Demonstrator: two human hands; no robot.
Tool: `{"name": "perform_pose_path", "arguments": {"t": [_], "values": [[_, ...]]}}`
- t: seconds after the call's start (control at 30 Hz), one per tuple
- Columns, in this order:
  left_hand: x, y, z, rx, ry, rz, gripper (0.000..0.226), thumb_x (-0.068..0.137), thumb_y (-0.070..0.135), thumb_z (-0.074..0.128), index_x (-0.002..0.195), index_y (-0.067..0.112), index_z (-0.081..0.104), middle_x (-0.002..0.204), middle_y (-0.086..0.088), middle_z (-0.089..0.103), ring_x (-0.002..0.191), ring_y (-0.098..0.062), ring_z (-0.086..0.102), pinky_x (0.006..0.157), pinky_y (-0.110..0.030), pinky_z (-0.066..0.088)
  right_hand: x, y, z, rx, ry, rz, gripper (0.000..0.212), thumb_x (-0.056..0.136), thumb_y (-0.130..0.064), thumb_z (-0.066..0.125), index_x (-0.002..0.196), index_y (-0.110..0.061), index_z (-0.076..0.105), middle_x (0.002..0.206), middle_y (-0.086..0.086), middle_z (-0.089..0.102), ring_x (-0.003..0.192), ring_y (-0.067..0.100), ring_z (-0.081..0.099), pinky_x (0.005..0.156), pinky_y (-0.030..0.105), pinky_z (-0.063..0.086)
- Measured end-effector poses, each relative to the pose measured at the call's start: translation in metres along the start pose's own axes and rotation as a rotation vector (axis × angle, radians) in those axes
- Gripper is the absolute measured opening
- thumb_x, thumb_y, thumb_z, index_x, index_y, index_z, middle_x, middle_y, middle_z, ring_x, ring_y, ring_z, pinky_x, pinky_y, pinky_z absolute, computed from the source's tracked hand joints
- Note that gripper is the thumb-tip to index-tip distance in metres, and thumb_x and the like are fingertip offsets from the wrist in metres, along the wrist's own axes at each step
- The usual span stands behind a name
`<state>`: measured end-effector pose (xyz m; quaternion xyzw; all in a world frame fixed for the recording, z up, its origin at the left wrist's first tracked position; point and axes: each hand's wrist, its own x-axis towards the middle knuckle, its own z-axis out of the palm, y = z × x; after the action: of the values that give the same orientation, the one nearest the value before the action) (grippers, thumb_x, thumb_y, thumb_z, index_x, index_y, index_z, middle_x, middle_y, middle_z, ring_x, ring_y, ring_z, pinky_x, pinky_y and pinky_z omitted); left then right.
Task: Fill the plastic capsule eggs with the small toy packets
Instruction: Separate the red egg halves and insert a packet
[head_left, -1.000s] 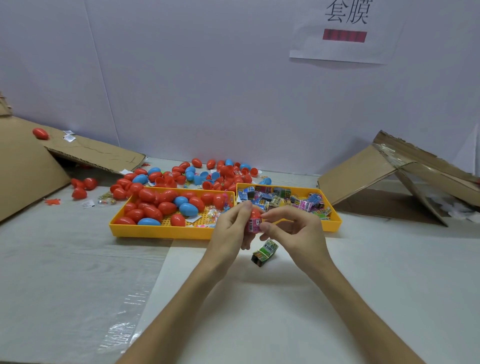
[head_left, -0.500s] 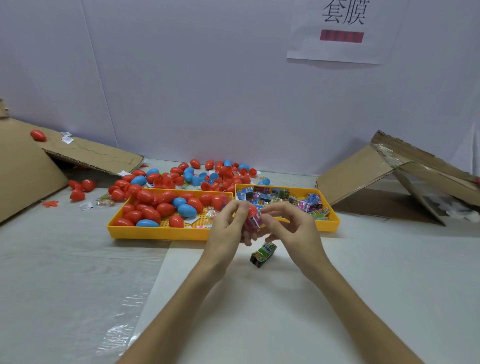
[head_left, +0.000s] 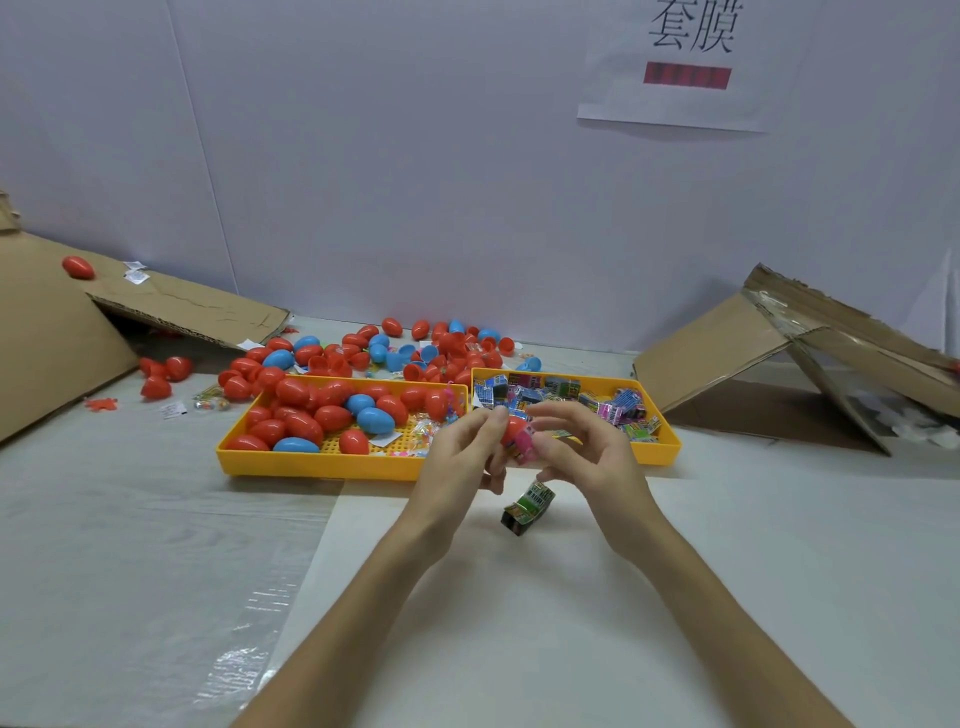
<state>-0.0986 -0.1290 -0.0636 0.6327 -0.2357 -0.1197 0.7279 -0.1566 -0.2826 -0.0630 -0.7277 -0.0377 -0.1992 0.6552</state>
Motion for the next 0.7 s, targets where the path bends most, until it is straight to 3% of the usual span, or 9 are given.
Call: {"name": "perform_pose_path", "arguments": {"t": [0.13, 0.27, 0.43, 0.6, 0.63, 0.7], "values": [[-0.0008, 0.0006, 0.0008, -0.013, -0.042, -0.039, 0.057, 0.088, 0.054, 0.056, 0.098, -0.001, 0.068, 0.071, -0.003, 0.063, 0.064, -0.013, 0.061, 0.062, -0.024, 0.052, -0.0017, -0.0019, 0.0003, -0.001, -0.091, -0.057, 0.034, 0.084, -0.022, 0.075, 0.118, -0.028, 0.073, 0.112, 0.002, 0.072, 0.091, 0.026, 0.073, 0.072, 0.028, 0.057], [-0.0016, 0.0012, -0.0004, -0.019, -0.073, -0.068, 0.048, 0.087, 0.057, 0.059, 0.083, 0.011, 0.072, 0.068, 0.000, 0.063, 0.062, -0.013, 0.060, 0.062, -0.024, 0.053, -0.0019, -0.0019, -0.0016, 0.008, -0.156, -0.031, 0.034, 0.085, -0.020, 0.073, 0.120, -0.019, 0.072, 0.112, 0.001, 0.070, 0.089, 0.025, 0.074, 0.073, 0.030, 0.057], [-0.0030, 0.0021, -0.0007, -0.023, -0.106, -0.097, 0.049, 0.086, 0.058, 0.061, 0.086, 0.011, 0.075, 0.067, 0.001, 0.065, 0.062, -0.012, 0.062, 0.058, -0.024, 0.053, -0.0022, -0.0027, -0.0041, 0.018, -0.186, 0.024, 0.033, 0.085, -0.023, 0.075, 0.116, -0.012, 0.072, 0.104, 0.009, 0.074, 0.086, 0.026, 0.073, 0.074, 0.035, 0.057], [-0.0052, 0.0024, 0.0011, -0.012, -0.151, -0.138, 0.049, 0.083, 0.061, 0.063, 0.093, 0.015, 0.080, 0.072, -0.002, 0.068, 0.065, -0.013, 0.061, 0.053, -0.022, 0.048, -0.0021, -0.0005, -0.0048, 0.095, -0.230, 0.040, 0.035, 0.077, -0.027, 0.085, 0.096, -0.004, 0.065, 0.097, 0.013, 0.072, 0.085, 0.038, 0.071, 0.082, 0.062, 0.052], [-0.0051, 0.0023, 0.0011, -0.020, -0.155, -0.147, 0.051, 0.082, 0.062, 0.064, 0.094, 0.014, 0.080, 0.074, -0.005, 0.068, 0.067, -0.016, 0.060, 0.053, -0.022, 0.048, -0.0022, -0.0007, -0.0044, 0.105, -0.231, 0.035, 0.030, 0.077, -0.027, 0.085, 0.091, -0.008, 0.066, 0.096, 0.009, 0.071, 0.083, 0.036, 0.071, 0.080, 0.058, 0.053], [-0.0055, 0.0023, 0.0009, -0.040, -0.163, -0.162, 0.053, 0.081, 0.062, 0.065, 0.096, 0.013, 0.079, 0.079, -0.010, 0.069, 0.072, -0.020, 0.059, 0.053, -0.023, 0.048, -0.0028, -0.0022, -0.0029, 0.125, -0.226, 0.027, 0.015, 0.078, -0.024, 0.082, 0.084, -0.019, 0.069, 0.093, 0.000, 0.070, 0.079, 0.024, 0.071, 0.072, 0.038, 0.057]]}}
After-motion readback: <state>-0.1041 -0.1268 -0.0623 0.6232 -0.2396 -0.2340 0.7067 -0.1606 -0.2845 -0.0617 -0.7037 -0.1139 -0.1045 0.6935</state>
